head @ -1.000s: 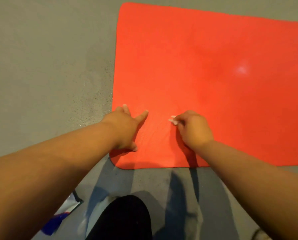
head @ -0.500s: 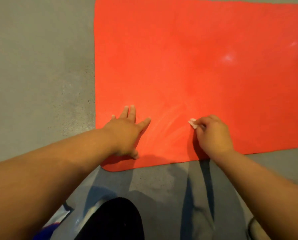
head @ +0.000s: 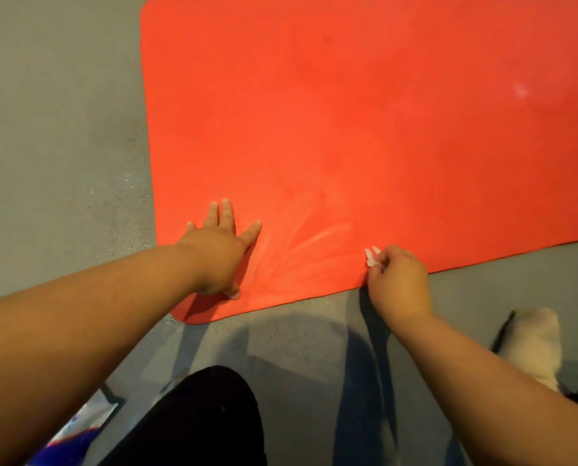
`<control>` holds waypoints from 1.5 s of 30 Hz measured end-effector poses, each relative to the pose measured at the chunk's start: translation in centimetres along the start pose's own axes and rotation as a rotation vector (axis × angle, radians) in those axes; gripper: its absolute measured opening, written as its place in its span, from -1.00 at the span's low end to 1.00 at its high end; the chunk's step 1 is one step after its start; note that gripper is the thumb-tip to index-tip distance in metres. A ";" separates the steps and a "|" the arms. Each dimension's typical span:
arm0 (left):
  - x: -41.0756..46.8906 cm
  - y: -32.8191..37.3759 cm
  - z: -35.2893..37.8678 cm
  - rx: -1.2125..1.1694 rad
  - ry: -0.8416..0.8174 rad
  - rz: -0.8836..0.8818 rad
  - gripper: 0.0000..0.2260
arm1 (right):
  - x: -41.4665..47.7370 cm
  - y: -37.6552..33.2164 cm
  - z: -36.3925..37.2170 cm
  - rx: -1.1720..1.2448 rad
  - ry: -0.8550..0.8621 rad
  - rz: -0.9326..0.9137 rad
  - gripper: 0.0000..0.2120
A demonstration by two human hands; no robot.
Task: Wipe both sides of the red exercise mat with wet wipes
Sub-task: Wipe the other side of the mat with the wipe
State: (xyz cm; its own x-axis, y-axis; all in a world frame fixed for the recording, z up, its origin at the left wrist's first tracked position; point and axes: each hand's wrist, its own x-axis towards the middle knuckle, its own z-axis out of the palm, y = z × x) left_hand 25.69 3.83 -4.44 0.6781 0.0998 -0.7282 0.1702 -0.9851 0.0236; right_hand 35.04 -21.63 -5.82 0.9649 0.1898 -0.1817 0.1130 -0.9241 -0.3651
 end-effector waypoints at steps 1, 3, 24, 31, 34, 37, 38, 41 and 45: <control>0.0 0.1 -0.1 0.002 -0.005 0.001 0.14 | -0.5 -1.0 0.5 -0.011 -0.008 0.008 -0.84; -0.1 0.3 -0.2 0.007 -0.006 0.001 0.15 | -2.3 -3.9 2.5 0.013 -0.179 -0.096 -0.83; 0.1 -0.5 0.2 -0.002 0.058 0.011 0.14 | -2.1 -5.7 3.7 0.030 -0.356 -0.566 -0.81; -0.3 -0.7 0.0 0.020 0.110 0.012 0.16 | 4.7 -3.9 1.9 0.049 0.057 -0.129 -0.89; -0.6 -1.8 -0.2 -0.023 0.243 -0.002 0.09 | -0.7 -8.2 5.1 0.087 -0.169 -0.398 -0.84; -0.6 -2.9 -0.5 -0.109 0.352 -0.018 -0.03 | -2.0 -9.0 5.5 0.029 -0.433 -0.790 -0.76; -0.6 -3.0 -0.5 -0.119 0.353 -0.014 -0.06 | -0.2 -8.6 4.9 0.005 -0.432 -0.813 -0.73; -0.5 -3.2 -0.2 -0.128 0.324 -0.012 -0.14 | 6.8 -6.7 2.4 -0.012 -0.157 -0.561 -0.82; -0.3 -2.7 -0.3 -0.123 0.330 -0.013 -0.16 | 9.4 -5.0 1.4 -0.040 0.068 -0.193 -0.82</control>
State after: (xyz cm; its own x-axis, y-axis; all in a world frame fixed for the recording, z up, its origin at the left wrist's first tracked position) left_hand 25.28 6.51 -4.09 0.8664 0.1720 -0.4687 0.2519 -0.9612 0.1129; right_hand 43.16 -14.72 -6.98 0.9380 0.3431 -0.0498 0.3052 -0.8854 -0.3505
